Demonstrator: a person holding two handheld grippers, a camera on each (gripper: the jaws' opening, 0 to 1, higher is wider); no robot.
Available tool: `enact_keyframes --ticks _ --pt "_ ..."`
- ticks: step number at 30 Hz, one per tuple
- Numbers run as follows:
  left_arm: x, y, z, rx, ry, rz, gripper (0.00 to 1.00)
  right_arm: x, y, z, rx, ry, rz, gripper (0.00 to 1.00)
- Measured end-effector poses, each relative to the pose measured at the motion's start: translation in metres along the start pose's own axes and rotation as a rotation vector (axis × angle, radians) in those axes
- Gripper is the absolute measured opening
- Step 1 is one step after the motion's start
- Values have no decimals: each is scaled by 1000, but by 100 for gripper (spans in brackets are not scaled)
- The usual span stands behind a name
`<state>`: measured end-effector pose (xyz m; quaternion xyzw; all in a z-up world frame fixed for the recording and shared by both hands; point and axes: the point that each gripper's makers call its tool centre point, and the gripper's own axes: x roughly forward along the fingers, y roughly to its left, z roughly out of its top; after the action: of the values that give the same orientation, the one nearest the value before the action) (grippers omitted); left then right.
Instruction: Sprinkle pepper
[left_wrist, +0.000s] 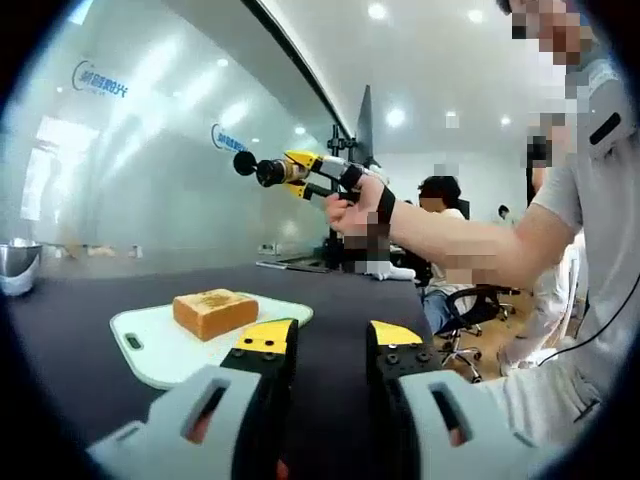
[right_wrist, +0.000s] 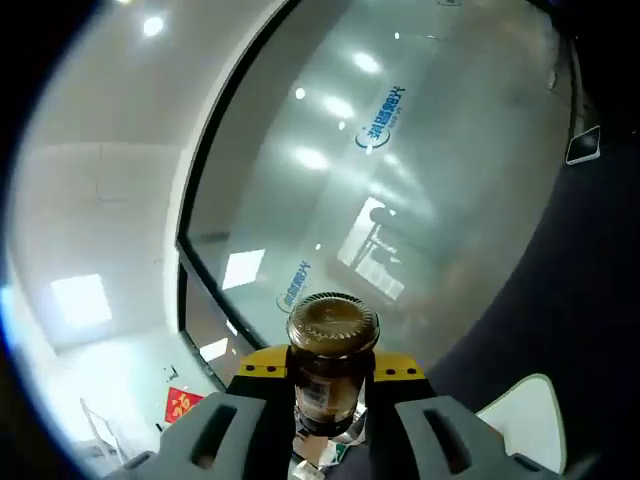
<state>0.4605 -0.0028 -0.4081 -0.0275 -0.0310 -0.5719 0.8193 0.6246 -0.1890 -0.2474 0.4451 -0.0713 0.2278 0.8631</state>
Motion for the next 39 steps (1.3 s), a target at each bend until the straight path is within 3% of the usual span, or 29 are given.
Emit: enact_keyframes --ticks 7,12,14,16,18,20,23,29,32,36,39 --pt "-1 2 -1 13 4 8 20 17 2 -17 -193 69 -39 21" --pt "0 -1 -5 30 22 -2 20 34 14 -47 -418 165 -27 21" --pt "0 0 -4 28 19 -1 20 41 12 -60 -379 197 -23 21" --pt "-1 2 -3 25 10 3 20 42 8 -68 -469 213 -45 21" --pt "-2 3 -2 20 2 7 20 42 8 -77 -481 222 -52 21" --pt "-2 4 -1 20 1 7 20 42 7 -78 -437 217 -43 21" --pt "-2 4 -2 20 2 6 20 39 5 -76 -447 202 -57 21" --pt "-3 4 -1 21 -2 5 20 40 -6 -57 -260 142 -64 21" --pt "-4 4 0 26 -7 10 20 31 -18 -53 -64 107 -89 21" --pt "-4 5 0 29 -7 15 20 23 -37 -54 89 76 -110 21" --pt "-4 5 0 31 -7 17 20 16 -47 -54 302 32 -95 21"
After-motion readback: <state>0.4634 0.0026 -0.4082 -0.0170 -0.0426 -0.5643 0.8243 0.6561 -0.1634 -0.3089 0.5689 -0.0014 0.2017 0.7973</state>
